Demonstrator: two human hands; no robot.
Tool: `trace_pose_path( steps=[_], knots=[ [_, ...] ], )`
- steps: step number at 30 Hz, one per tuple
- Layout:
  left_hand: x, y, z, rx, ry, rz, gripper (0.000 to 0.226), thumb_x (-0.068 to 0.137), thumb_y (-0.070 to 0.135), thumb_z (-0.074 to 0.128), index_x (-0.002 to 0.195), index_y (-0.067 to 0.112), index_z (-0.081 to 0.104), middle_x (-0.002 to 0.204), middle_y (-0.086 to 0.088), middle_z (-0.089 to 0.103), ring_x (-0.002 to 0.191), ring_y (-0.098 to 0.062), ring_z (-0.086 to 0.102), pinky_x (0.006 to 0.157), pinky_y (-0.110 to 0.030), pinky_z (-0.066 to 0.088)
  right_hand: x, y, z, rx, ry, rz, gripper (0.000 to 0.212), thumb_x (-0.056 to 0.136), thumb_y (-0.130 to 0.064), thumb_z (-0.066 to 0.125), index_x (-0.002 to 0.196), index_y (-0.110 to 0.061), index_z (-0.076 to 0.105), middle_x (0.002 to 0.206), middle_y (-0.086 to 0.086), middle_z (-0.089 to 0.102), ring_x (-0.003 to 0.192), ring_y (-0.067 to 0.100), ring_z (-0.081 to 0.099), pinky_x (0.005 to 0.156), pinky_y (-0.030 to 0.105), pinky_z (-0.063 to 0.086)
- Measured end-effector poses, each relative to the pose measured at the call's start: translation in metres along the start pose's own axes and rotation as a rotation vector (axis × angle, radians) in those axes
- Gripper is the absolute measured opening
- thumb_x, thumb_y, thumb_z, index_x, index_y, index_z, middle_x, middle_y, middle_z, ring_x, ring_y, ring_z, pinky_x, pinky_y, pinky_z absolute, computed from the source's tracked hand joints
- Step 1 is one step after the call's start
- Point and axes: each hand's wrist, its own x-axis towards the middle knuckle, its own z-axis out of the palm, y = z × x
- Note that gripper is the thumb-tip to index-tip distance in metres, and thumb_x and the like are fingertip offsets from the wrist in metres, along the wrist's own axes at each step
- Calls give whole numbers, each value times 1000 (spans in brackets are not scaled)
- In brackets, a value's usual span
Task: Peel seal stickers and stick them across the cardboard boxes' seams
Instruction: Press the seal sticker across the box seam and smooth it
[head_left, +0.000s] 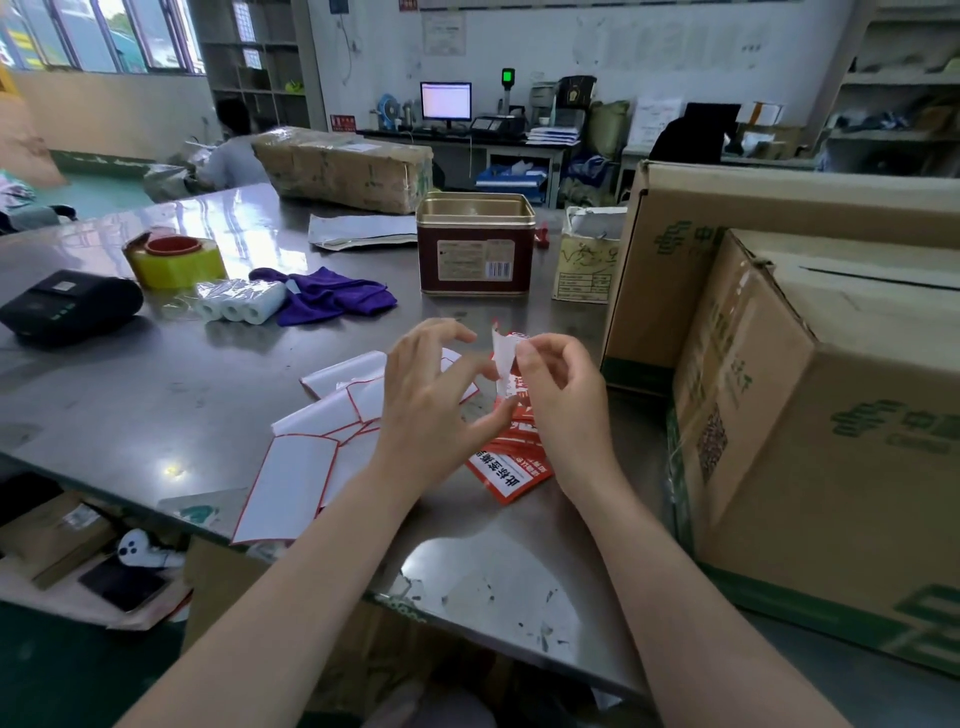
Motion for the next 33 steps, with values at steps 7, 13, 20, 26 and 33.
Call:
trace_pose_path(
  steps=[7,13,20,26,33],
  knots=[
    [4,-8,2,146,12,-76,19,83,28,57,81,14,69,108,-14,61,114,-26,44,96,-33,31,-2,4,-6,1,-44,104,15,95,-37,48,106,-29,54,107,-1,65,89,14,67,75,29,57],
    [21,-3,-3,-52,-26,-435,30,85,36,54,90,13,72,112,-13,57,114,-29,47,91,-26,25,6,-7,-11,-125,66,165,15,96,-34,48,103,-21,51,90,-5,61,70,5,63,54,15,46],
    [66,13,-25,-315,-13,-671,19,86,16,57,92,11,74,104,-8,64,114,-28,48,97,-30,33,26,-54,-12,-247,91,144,29,97,-33,45,97,-7,57,97,13,66,75,18,63,56,26,47],
    [104,42,-51,-629,-25,-801,27,77,30,48,70,13,68,85,-4,67,100,-29,58,92,-51,46,30,-116,-24,-359,176,-96,18,98,-21,48,97,-8,60,94,6,66,83,20,66,74,36,57],
    [154,76,-58,-352,-170,-602,25,79,22,47,94,22,68,116,-8,60,113,-28,48,95,-38,38,42,-166,-72,-547,161,-160,50,88,-19,64,132,-4,45,118,10,60,92,17,58,71,25,49]
  ],
)
